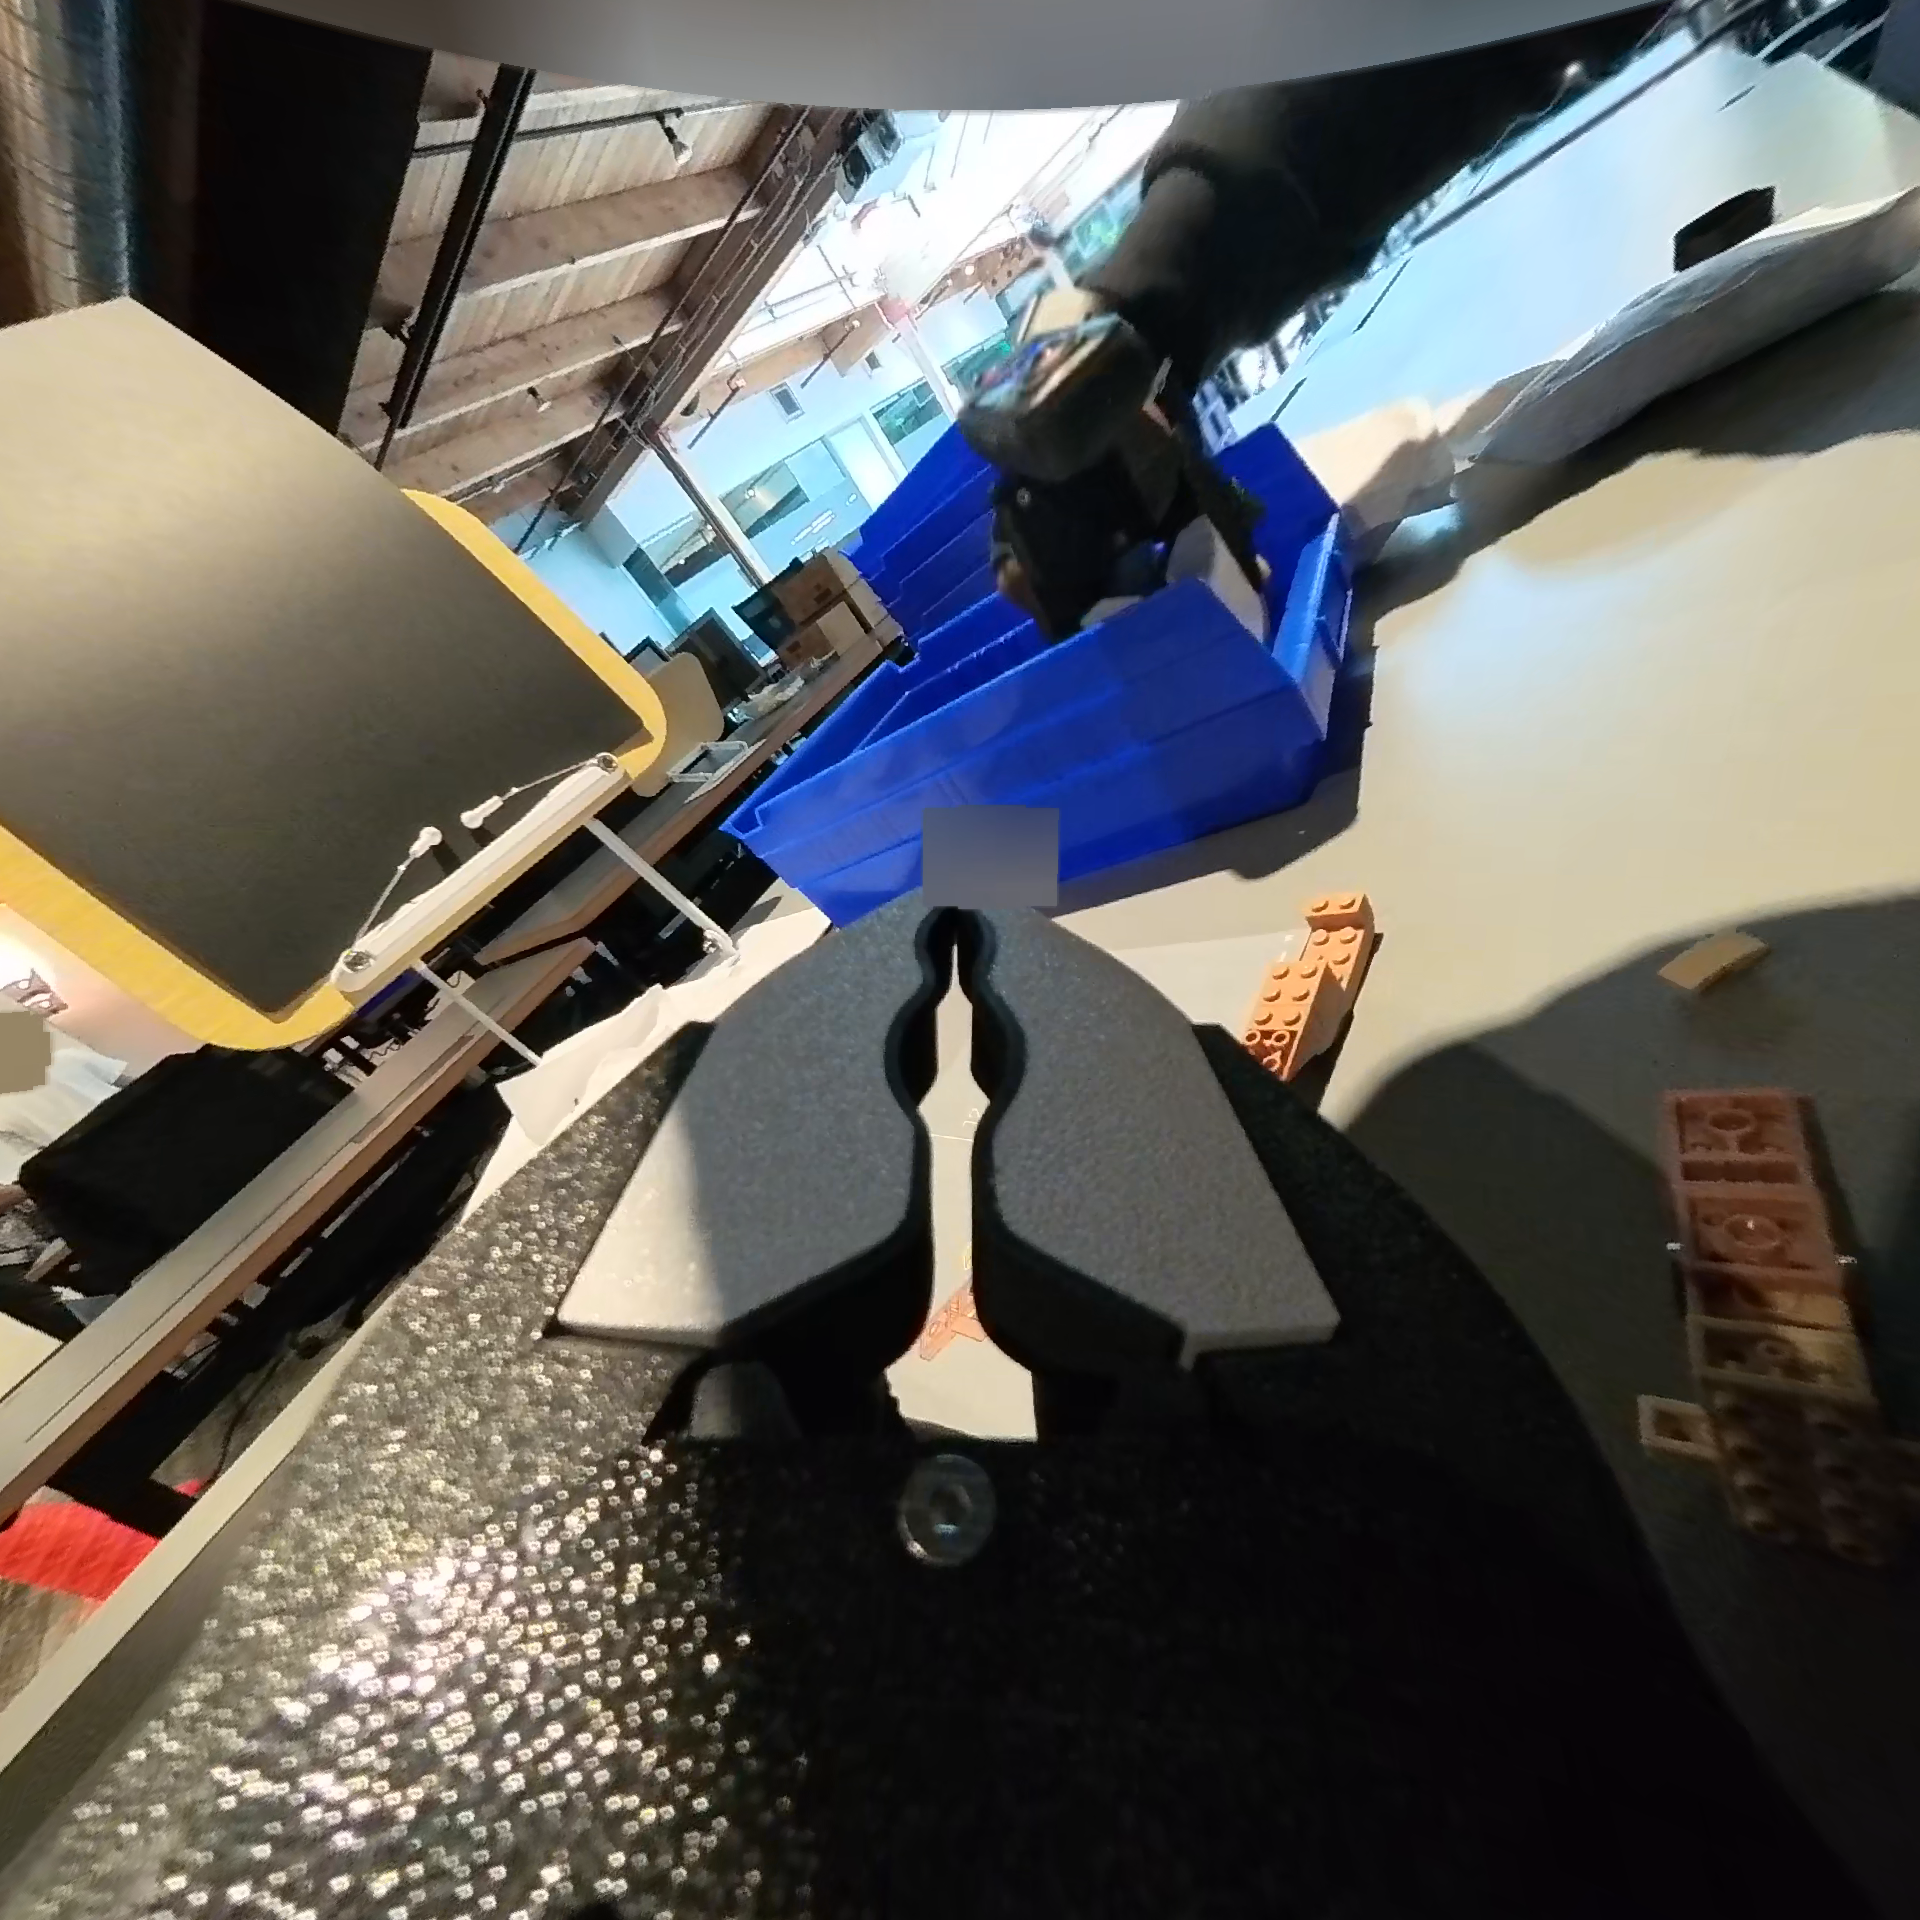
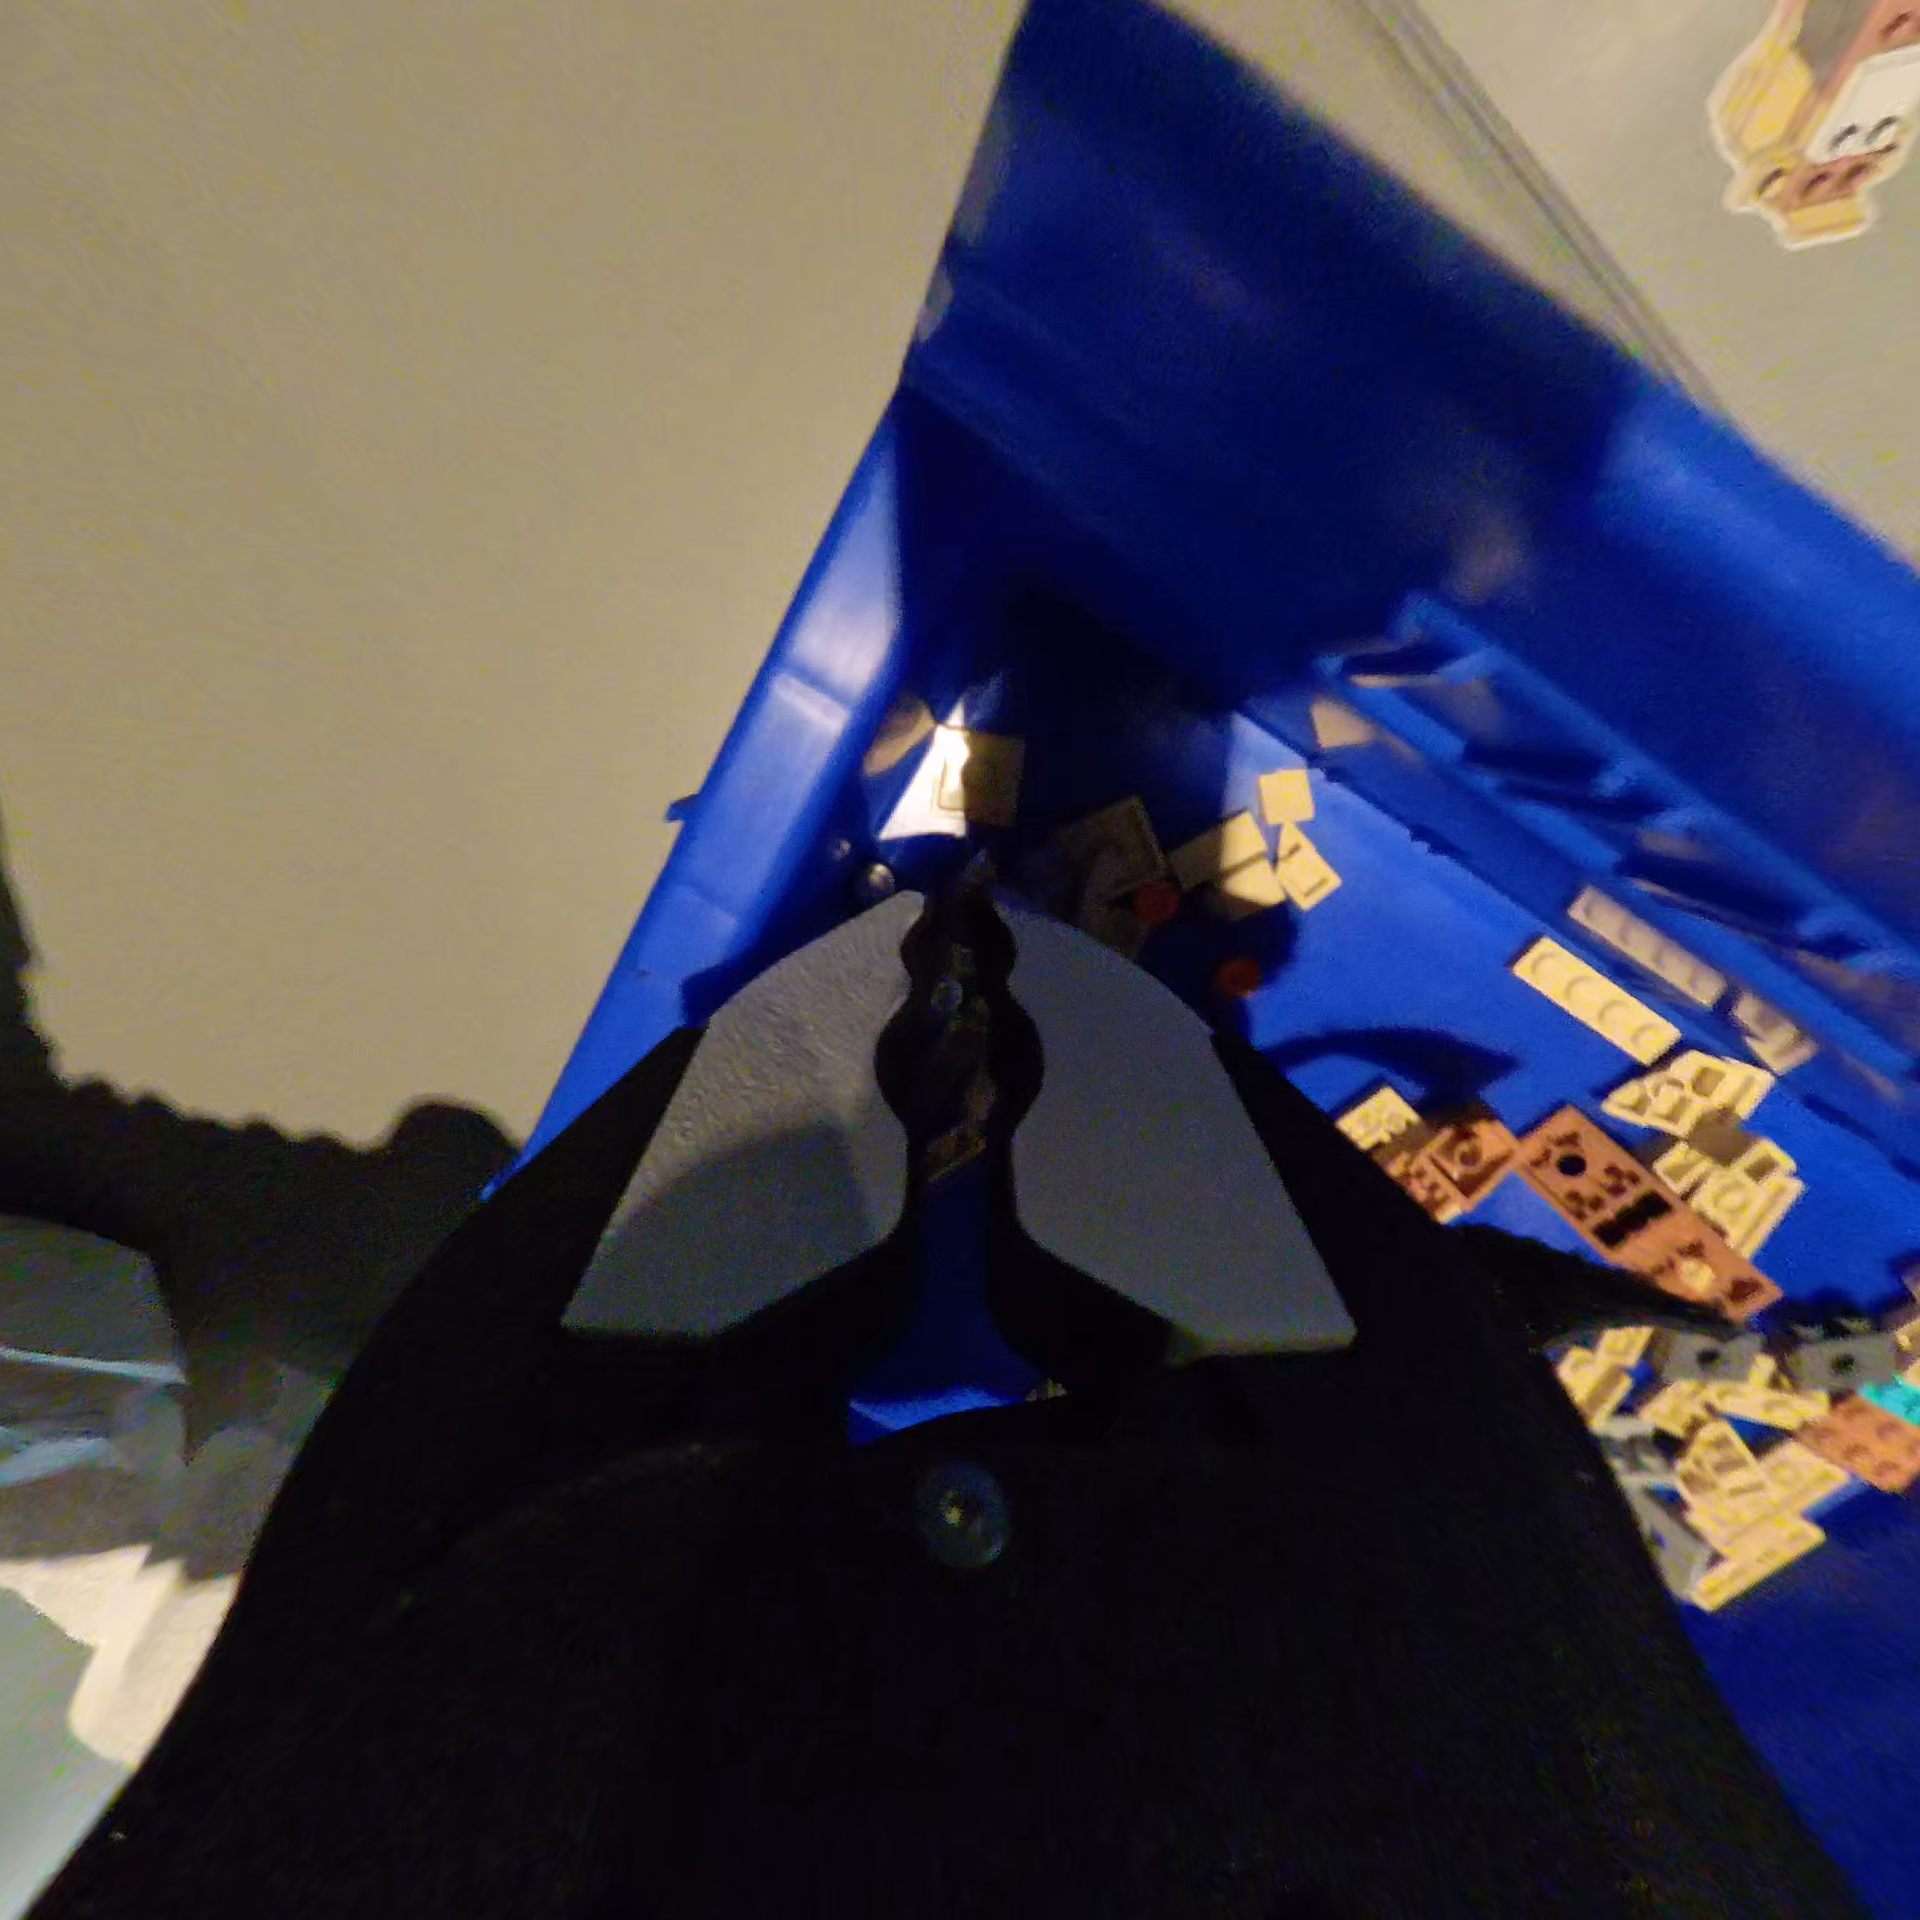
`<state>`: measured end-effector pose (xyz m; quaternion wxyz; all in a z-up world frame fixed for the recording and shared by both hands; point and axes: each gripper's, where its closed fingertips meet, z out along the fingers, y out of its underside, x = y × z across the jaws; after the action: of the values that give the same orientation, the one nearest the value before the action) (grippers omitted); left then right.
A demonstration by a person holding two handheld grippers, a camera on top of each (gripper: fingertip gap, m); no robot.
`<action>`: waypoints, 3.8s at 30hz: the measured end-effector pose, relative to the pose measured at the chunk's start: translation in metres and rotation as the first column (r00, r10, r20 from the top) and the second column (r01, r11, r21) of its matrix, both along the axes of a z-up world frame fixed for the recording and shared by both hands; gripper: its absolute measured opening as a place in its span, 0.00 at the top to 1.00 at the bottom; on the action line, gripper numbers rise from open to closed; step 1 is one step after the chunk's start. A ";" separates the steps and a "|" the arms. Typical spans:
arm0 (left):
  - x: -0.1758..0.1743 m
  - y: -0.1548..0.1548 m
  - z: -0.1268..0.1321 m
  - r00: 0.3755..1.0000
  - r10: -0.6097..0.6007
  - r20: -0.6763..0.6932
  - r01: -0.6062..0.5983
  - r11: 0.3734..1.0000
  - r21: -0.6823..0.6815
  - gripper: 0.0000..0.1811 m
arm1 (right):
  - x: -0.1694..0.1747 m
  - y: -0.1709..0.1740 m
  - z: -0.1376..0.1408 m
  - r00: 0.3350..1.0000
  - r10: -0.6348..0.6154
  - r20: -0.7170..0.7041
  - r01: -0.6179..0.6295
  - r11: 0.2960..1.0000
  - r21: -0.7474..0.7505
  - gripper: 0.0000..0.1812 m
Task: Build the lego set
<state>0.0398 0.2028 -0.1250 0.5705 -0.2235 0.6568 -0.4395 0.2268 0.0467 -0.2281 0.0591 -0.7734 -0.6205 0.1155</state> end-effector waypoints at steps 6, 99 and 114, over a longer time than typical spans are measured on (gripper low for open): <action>-0.001 -0.003 0.002 1.000 -0.007 0.001 0.007 1.000 -0.005 1.00 | -0.006 0.004 0.049 0.991 -0.137 -0.005 0.136 0.978 0.159 0.97; -0.080 0.023 -0.023 0.878 0.479 0.014 -0.479 0.874 0.083 1.00 | -0.174 0.037 0.088 0.311 -0.233 -0.921 0.932 0.263 0.248 0.93; -0.079 0.022 -0.025 0.881 0.472 0.006 -0.471 0.877 0.097 0.99 | -0.164 0.041 0.084 0.248 -0.299 -0.921 0.960 0.206 0.192 0.93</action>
<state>-0.0390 0.2244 -0.1502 0.6646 -0.3529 0.6079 -0.2534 0.0632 0.0872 -0.1440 0.6626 -0.7391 -0.0769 0.0936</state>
